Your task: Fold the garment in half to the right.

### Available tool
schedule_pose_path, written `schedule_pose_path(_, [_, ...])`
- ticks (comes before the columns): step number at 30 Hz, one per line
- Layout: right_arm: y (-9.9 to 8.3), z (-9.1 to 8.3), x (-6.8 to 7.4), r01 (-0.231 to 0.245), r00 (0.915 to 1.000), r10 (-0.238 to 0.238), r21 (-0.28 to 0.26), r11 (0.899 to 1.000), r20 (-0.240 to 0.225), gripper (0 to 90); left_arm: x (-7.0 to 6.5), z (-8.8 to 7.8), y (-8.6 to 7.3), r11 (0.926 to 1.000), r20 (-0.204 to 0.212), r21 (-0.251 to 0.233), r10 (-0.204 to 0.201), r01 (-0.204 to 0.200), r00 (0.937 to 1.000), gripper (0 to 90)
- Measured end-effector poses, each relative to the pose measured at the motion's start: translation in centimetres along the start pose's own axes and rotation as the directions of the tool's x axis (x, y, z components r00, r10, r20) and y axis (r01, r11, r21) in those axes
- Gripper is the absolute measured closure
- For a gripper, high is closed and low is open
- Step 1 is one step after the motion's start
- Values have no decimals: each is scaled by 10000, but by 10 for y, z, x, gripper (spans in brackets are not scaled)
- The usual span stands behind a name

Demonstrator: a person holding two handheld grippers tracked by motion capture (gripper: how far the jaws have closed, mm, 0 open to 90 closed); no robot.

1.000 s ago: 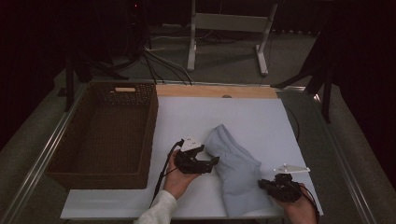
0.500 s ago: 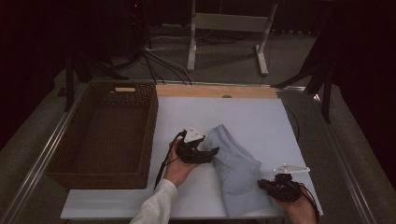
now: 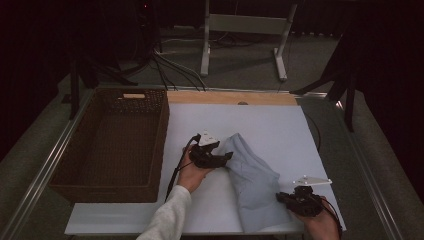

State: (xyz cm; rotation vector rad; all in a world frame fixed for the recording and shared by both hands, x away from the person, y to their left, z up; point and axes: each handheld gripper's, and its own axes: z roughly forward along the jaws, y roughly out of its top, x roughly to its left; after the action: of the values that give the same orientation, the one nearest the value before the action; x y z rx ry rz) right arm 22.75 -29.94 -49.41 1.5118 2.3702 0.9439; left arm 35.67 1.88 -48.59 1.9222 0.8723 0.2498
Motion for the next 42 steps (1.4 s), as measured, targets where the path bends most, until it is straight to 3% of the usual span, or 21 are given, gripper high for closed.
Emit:
schedule_pose_path(7, [0, 0, 0, 8, 10000, -8, -7, 10000, 1, 847, 5, 11, -4, 9986, -97, 403, -353, 357, 9993, 366])
schedule_pose_path(13, [0, 0, 0, -1, 10000, 1, -9, 10000, -18, 847, 14, 21, -7, 9816, 105, 1124, -1565, 1543, 9876, 371])
schedule_pose_path(15, [0, 0, 0, -2, 10000, 2, -8, 10000, -27, 847, 16, 24, -7, 9743, 259, 1330, -1869, 1819, 9820, 435])
schedule_pose_path(17, [0, 0, 0, 6, 10000, -6, -7, 10000, -34, 847, 16, 26, -6, 9702, 448, 1515, -1980, 1892, 9792, 562])
schedule_pose_path(20, [0, 0, 0, 19, 10000, -19, -9, 10000, -27, 847, 13, 26, -1, 9724, 399, 1663, -1723, 1635, 9842, 760])
schedule_pose_path(21, [0, 0, 0, 28, 10000, -28, -17, 10000, -26, 847, 13, 26, -1, 9724, 399, 1663, -1723, 1635, 9842, 791])
schedule_pose_path(22, [0, 0, 0, 25, 10000, -25, -19, 10000, -37, 847, 11, 25, 5, 9778, 300, 1597, -1422, 1357, 9894, 825])
schedule_pose_path(25, [0, -1, 0, 51, 10000, -51, -59, 10000, -42, 847, 9, 22, 15, 9843, 55, 1324, -1184, 1166, 9930, 838])
schedule_pose_path(32, [1, -1, 1, 113, 9999, -113, -28, 9999, -27, 851, 10, 15, 32, 9920, -620, 815, -917, 966, 9939, 842])
schedule_pose_path(37, [1, -1, 2, 218, 9997, -219, 58, 9997, 130, 851, 6, 22, 33, 9911, -733, 1016, -785, 858, 9942, 827])
schedule_pose_path(42, [0, -2, 1, 135, 9998, -136, 56, 9999, 121, 850, 5, 23, 31, 9909, -456, 911, -950, 989, 9944, 606])
